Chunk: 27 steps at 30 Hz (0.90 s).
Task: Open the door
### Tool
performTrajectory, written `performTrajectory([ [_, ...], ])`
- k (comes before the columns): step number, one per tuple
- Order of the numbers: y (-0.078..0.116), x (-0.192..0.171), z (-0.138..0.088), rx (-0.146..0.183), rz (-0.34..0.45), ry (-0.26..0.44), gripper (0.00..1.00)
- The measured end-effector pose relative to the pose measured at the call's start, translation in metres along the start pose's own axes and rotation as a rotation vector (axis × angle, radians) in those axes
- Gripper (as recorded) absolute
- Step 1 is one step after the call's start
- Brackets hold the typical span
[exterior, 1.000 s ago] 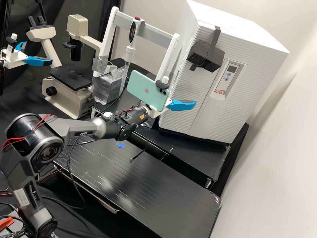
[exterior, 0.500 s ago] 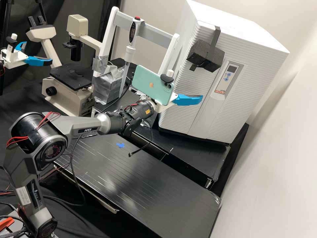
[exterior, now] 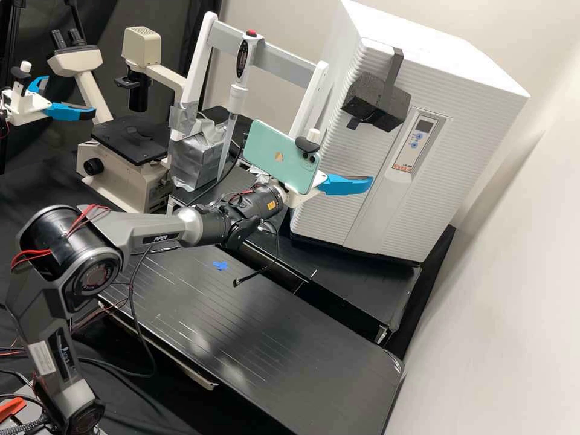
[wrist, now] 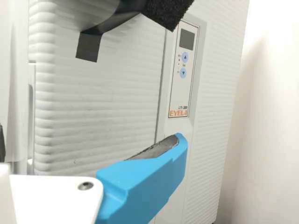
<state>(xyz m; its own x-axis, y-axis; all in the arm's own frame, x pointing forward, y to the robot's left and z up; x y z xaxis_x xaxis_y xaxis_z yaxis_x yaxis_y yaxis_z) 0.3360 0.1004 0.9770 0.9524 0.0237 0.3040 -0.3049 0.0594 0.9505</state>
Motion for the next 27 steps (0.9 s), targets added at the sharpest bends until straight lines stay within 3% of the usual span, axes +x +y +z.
performTrajectory([
  [15,0.005,0.002,-0.002,0.001,0.014,0.006,0.0],
  [16,0.006,0.002,-0.003,0.003,0.018,0.008,1.0],
  [27,0.003,0.008,-0.015,-0.012,0.02,-0.01,1.0],
])
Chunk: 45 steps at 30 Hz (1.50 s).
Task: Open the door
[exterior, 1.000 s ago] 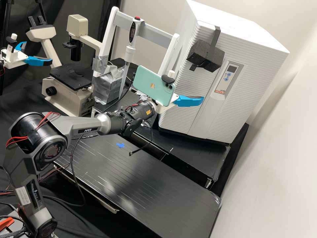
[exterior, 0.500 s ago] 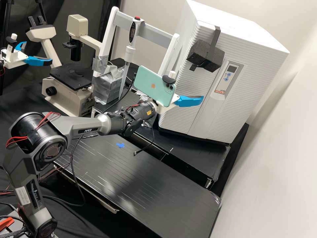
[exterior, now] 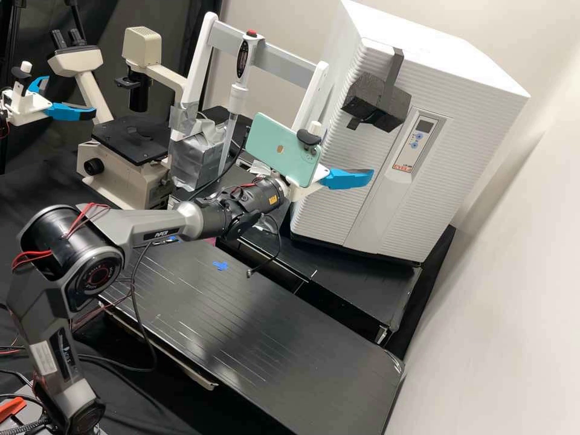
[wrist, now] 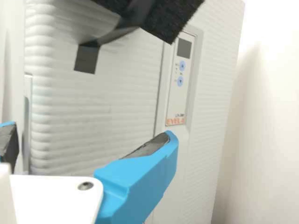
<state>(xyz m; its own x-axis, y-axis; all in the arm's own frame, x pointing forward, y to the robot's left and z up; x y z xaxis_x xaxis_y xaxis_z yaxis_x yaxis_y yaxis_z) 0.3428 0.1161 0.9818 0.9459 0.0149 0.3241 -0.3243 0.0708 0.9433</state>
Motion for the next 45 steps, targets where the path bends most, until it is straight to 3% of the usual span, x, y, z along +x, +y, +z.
performTrajectory([
  [7,-0.005,0.006,0.003,-0.001,-0.009,-0.022,1.0],
  [8,-0.005,0.007,0.004,-0.001,-0.01,-0.023,0.0],
  [17,-0.002,0.008,0.01,0.019,-0.004,-0.033,0.0],
  [21,-0.001,0.008,0.012,0.002,-0.014,-0.022,0.0],
  [45,0.007,-0.003,0.024,-0.01,-0.043,0.009,0.0],
])
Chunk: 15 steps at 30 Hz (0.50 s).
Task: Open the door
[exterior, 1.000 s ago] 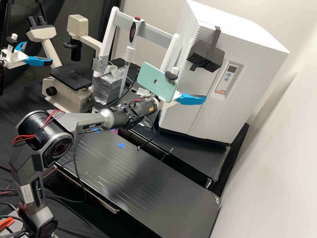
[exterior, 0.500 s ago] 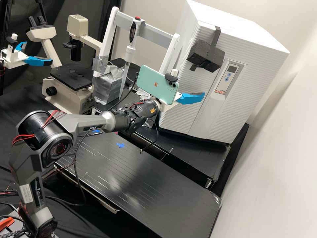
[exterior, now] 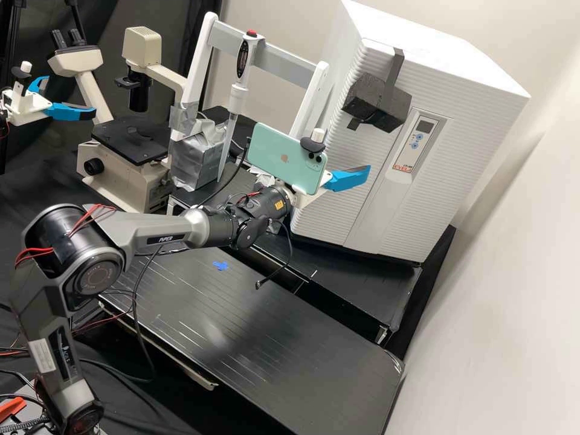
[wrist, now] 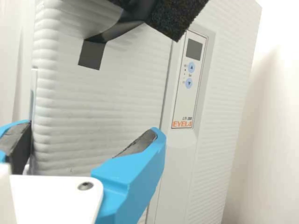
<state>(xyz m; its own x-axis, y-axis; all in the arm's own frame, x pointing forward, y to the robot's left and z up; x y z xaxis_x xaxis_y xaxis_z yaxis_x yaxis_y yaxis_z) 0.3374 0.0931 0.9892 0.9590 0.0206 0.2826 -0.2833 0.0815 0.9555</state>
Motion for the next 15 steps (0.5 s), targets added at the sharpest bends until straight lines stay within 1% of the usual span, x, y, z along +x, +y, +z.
performTrajectory([
  [4,-0.0001,0.0,-0.0001,-0.002,-0.001,0.001,0.0],
  [6,-0.0005,0.0,-0.0005,-0.012,-0.006,0.006,0.0],
  [8,-0.0007,0.0,-0.0007,-0.012,-0.008,0.007,0.0],
  [11,-0.0012,0.0,-0.0011,-0.024,-0.013,0.012,0.0],
  [15,-0.0015,0.0,-0.0014,-0.032,-0.016,0.016,0.0],
])
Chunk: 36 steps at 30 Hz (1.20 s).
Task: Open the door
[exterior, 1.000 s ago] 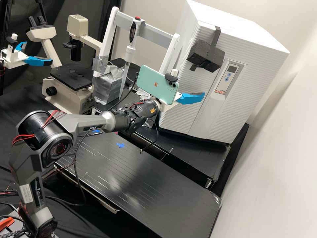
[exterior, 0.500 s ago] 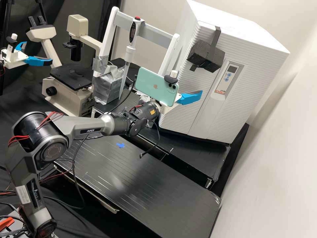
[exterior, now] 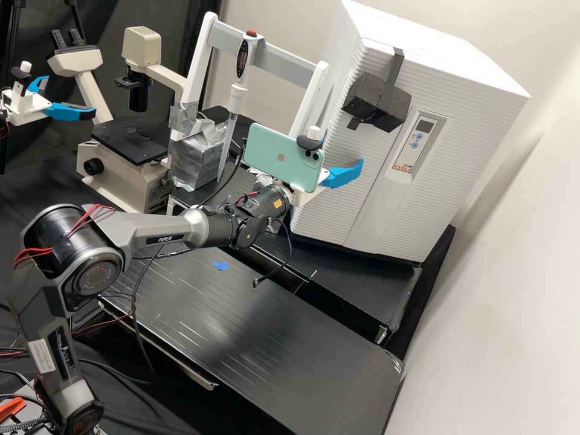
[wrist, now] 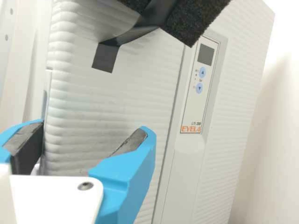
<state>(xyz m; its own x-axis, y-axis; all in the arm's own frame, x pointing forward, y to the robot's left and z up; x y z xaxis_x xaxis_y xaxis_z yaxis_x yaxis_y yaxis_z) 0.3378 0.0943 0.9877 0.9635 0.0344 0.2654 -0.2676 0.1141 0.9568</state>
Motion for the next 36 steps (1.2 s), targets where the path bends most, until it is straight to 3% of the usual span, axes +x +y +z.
performTrajectory([
  [18,-0.0011,0.0,-0.0018,-0.038,-0.012,0.02,0.0],
  [36,-0.0011,0.0,-0.0018,-0.038,-0.012,0.02,0.0],
])
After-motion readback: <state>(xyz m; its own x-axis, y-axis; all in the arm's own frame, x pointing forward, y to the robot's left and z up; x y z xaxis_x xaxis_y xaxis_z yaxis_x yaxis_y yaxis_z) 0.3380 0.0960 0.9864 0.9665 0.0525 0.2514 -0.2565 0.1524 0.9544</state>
